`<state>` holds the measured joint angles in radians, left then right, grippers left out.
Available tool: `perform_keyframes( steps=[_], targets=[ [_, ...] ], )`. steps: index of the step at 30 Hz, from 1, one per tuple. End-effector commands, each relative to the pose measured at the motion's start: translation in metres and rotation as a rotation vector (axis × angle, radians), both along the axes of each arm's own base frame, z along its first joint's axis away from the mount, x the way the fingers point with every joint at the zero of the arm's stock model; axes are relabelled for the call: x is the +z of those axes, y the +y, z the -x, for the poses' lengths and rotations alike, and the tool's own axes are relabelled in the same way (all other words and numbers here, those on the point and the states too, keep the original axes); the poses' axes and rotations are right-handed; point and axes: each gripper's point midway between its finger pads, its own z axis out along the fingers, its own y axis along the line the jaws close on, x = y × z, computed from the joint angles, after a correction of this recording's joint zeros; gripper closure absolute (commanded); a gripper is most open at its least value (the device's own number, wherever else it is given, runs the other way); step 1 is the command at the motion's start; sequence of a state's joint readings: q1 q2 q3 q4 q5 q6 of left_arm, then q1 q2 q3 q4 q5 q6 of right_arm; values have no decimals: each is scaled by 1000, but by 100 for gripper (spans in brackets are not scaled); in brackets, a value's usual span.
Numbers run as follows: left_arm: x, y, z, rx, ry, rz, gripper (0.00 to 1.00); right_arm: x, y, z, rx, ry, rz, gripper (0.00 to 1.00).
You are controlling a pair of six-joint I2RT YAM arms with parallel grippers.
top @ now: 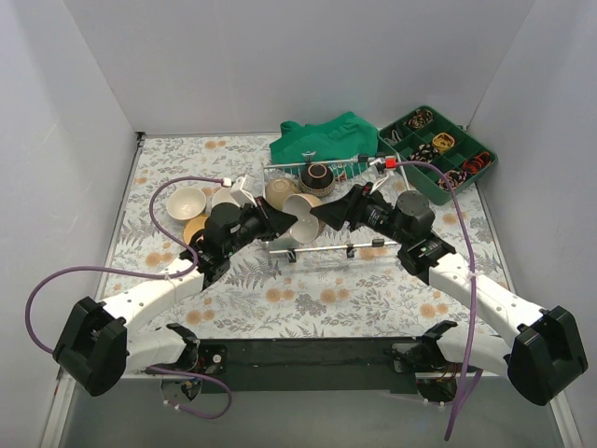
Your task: Unload the bowls from the dish rack
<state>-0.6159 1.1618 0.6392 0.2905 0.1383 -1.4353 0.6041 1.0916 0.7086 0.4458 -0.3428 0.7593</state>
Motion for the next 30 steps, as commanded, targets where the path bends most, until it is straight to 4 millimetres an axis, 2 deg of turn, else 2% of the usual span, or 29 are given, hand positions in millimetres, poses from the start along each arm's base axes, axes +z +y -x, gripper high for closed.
perform_keyframes(
  steps=[1, 2, 4, 6, 8, 13, 15, 17, 21, 22, 23, 28, 30],
  targets=[
    [10, 26, -15, 136, -59, -53, 100, 39, 0, 17, 46, -173, -75, 36],
    [11, 33, -19, 171, -67, -71, 100, 36, -1, 16, 42, -176, -69, 27],
    [10, 43, -22, 217, -70, -119, 100, 31, -4, 16, 32, -180, -56, 22],
    [16, 50, -25, 252, -81, -138, 100, 23, -6, 16, 24, -168, -39, 16],
    [11, 59, -26, 286, -69, -189, 100, 18, -10, 15, 11, -180, -15, 11],
    [16, 78, -30, 358, -57, -270, 100, 4, -22, 8, -56, -196, 88, 6],
    [14, 92, -33, 403, -42, -313, 100, -2, -28, 4, -86, -215, 138, 5],
    [22, 105, -39, 448, -42, -330, 100, -14, -33, 3, -97, -210, 196, 5],
    [21, 144, -50, 541, 26, -386, 100, -27, -46, 0, -145, -219, 277, 4],
    [19, 163, -56, 585, 54, -393, 100, -31, -48, 0, -149, -218, 296, 4],
    [25, 172, -60, 605, 60, -389, 100, -37, -51, 0, -155, -211, 321, 4],
    [11, 226, -72, 716, 176, -469, 100, -51, -62, 1, -168, -242, 417, 2],
    [-2, 240, -76, 736, 232, -495, 100, -57, -65, 1, -165, -235, 447, 1]
  ],
)
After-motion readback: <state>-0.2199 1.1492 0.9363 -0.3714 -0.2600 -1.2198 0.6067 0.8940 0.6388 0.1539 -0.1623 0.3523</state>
